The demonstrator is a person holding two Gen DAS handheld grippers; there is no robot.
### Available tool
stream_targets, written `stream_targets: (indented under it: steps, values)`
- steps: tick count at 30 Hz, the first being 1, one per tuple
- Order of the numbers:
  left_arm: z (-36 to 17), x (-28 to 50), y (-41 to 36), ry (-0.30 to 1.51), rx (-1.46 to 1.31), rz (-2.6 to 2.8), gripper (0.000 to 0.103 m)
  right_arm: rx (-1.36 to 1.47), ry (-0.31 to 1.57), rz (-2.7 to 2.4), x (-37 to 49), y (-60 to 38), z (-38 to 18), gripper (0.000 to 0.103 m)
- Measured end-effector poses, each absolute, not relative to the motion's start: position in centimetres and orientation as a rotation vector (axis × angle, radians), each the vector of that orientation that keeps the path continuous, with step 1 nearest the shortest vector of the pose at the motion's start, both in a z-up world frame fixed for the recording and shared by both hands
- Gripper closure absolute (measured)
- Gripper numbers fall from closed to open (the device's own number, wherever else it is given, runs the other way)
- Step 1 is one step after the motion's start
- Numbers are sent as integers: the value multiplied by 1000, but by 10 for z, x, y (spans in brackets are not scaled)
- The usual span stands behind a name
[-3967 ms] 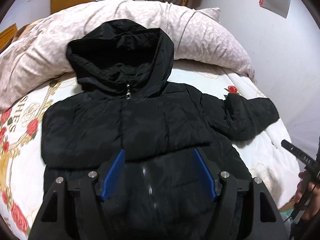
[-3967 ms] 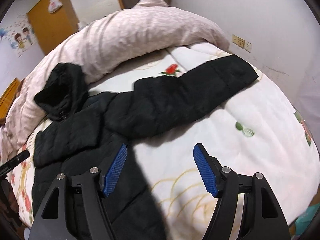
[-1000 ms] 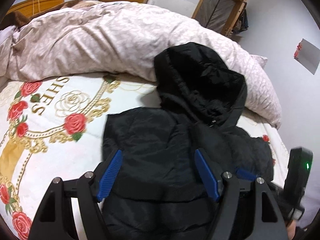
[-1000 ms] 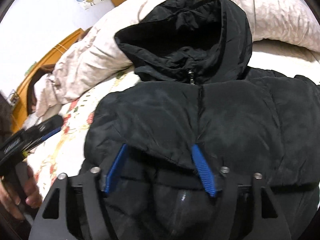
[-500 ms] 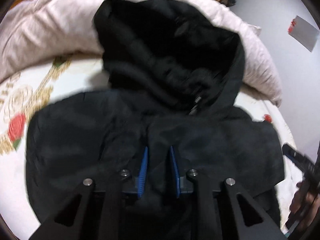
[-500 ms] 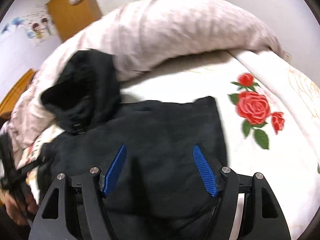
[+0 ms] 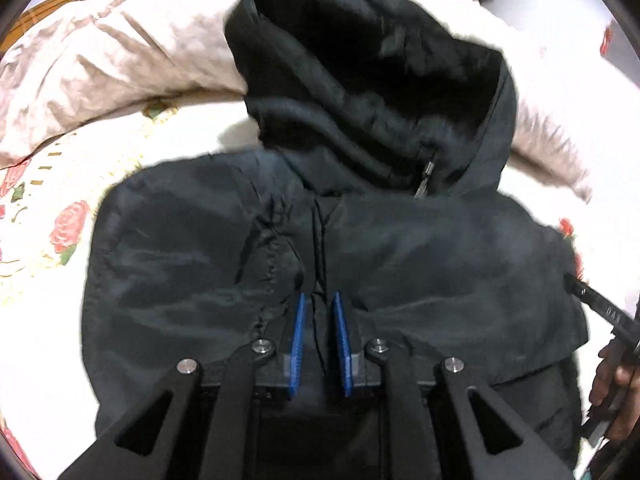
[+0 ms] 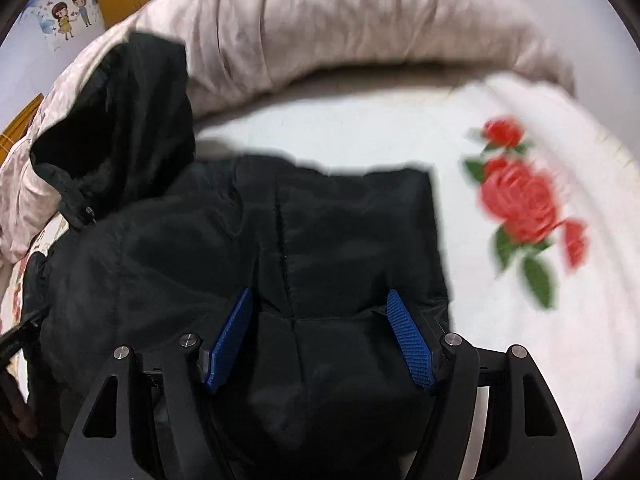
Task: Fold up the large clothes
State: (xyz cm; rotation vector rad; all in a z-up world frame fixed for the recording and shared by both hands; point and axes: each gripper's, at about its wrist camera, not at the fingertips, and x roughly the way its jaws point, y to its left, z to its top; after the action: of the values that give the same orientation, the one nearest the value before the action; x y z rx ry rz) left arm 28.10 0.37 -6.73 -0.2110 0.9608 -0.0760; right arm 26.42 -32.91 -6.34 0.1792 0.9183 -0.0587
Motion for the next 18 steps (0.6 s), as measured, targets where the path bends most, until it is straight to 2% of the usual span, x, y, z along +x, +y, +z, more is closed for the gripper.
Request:
stream_targets:
  steps: [3, 6, 12, 18]
  values:
    - [-34, 281, 2, 892, -207, -93, 84, 164, 861, -70, 258, -337, -41, 34]
    - [-25, 302, -10, 853, -162, -107, 79, 157, 896, -93, 278, -347, -48, 34]
    - [-90, 337, -14, 962, -147, -92, 77, 168, 1000, -91, 312, -355, -101, 34]
    - [-94, 328, -17, 941, -126, -93, 77, 159, 991, -107, 304, -355, -98, 32]
